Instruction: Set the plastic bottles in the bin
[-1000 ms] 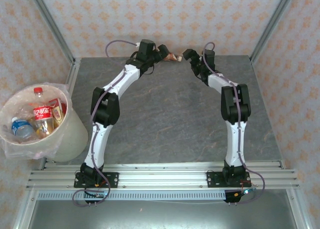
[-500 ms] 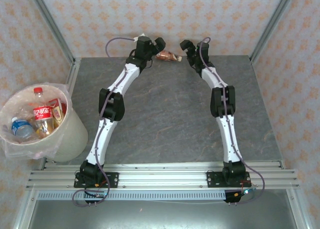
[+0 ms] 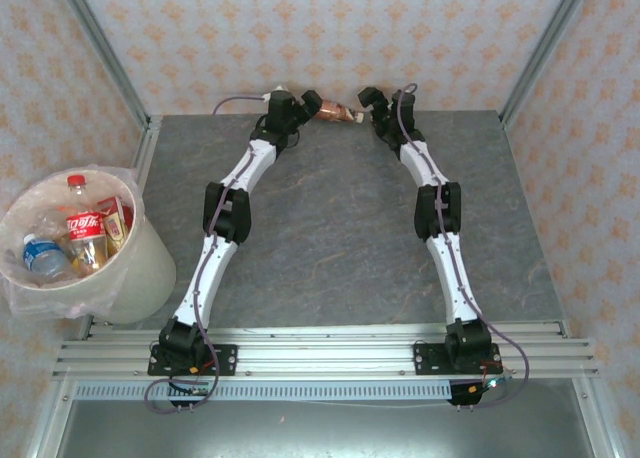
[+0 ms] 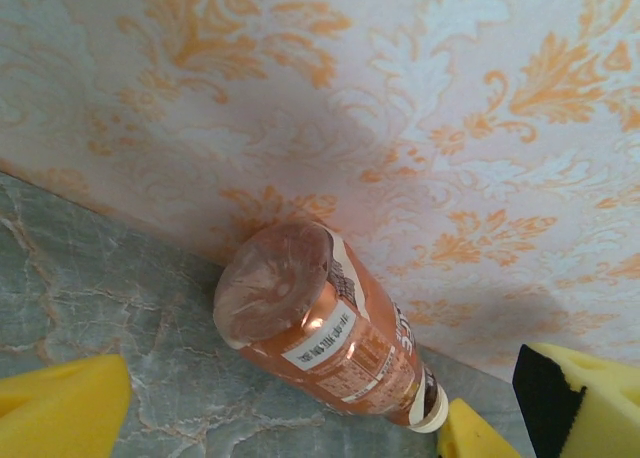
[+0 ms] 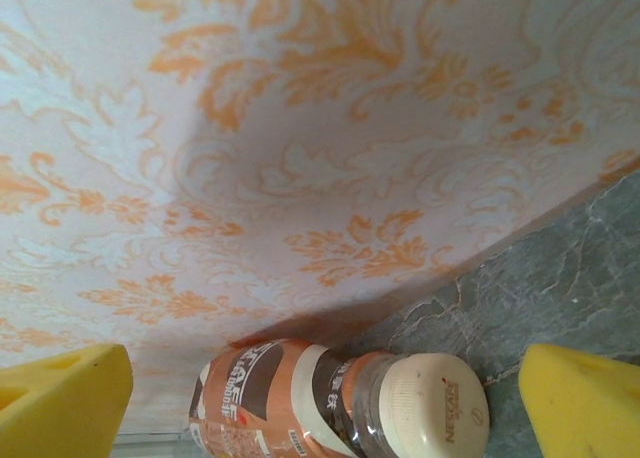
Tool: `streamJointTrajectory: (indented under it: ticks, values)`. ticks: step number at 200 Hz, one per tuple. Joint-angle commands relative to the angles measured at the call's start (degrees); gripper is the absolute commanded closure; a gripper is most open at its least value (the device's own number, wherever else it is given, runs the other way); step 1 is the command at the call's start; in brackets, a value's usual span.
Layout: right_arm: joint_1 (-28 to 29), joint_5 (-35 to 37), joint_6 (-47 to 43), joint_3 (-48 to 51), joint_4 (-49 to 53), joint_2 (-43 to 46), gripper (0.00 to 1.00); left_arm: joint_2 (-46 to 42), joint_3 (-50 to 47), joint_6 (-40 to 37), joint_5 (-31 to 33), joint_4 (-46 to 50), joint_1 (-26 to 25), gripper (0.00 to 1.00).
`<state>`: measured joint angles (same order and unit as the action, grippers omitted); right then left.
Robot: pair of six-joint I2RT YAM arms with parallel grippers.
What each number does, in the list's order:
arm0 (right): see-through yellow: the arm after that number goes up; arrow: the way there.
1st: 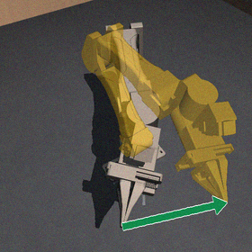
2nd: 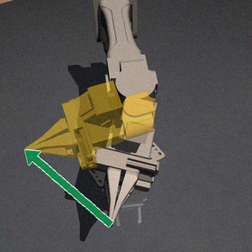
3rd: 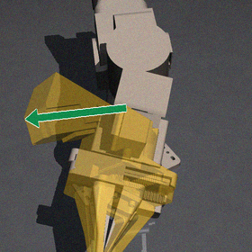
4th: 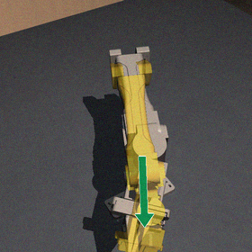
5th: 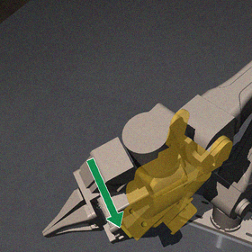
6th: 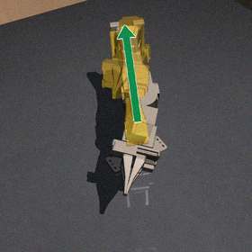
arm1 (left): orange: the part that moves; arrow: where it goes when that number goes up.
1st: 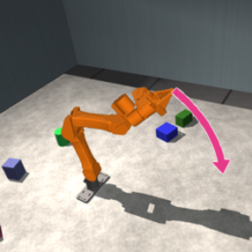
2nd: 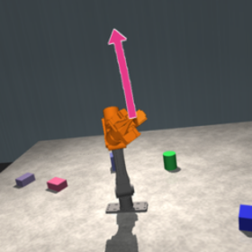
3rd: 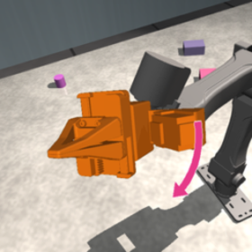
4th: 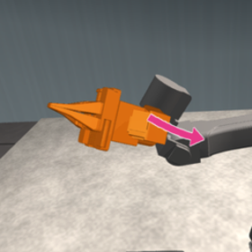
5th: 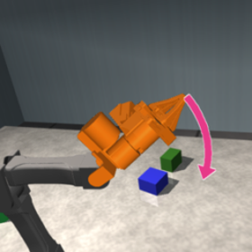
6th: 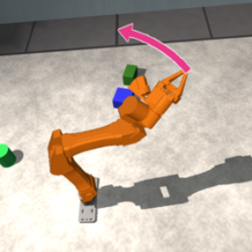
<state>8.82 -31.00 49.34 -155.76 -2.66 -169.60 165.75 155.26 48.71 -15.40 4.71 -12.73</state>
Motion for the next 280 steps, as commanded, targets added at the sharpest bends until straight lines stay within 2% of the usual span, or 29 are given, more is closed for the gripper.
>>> streamJointTrajectory:
  ticks: [1,23,50,114,151,207,247,280]
  values:
    - [0.45,-3.05,0.08,-2.73,-2.47,-2.38,0.01,-2.19,2.16,4.15,-1.79,3.96,0.29,0.00]
    - [1.24,-4.52,-1.87,-3.75,-1.61,-2.25,0.01,-2.87,2.20,6.51,-1.73,7.00,0.49,0.00]
    - [2.81,-5.12,-4.41,-4.52,-1.10,-1.85,0.01,-4.09,1.88,5.59,-0.36,11.13,0.48,0.00]
    - [5.39,-8.75,-5.62,-4.61,-0.69,-1.11,0.01,-5.61,1.18,3.82,-0.74,12.01,1.40,0.00]
    - [7.27,-13.00,-8.33,-4.55,-1.11,0.88,0.01,-7.98,0.85,1.16,3.81,19.28,1.90,0.00]
    - [9.89,-20.99,-10.05,-4.03,-4.39,3.27,0.01,-11.18,-1.06,2.72,9.42,25.69,3.58,0.00]
    - [8.18,-11.81,-11.42,3.93,-4.79,9.04,0.01,-12.64,-4.09,3.99,6.68,23.55,4.47,0.00]
    - [7.34,-4.11,-14.06,13.75,-5.01,14.07,0.00,-10.68,-4.01,1.07,-1.30,12.37,4.47,0.00]
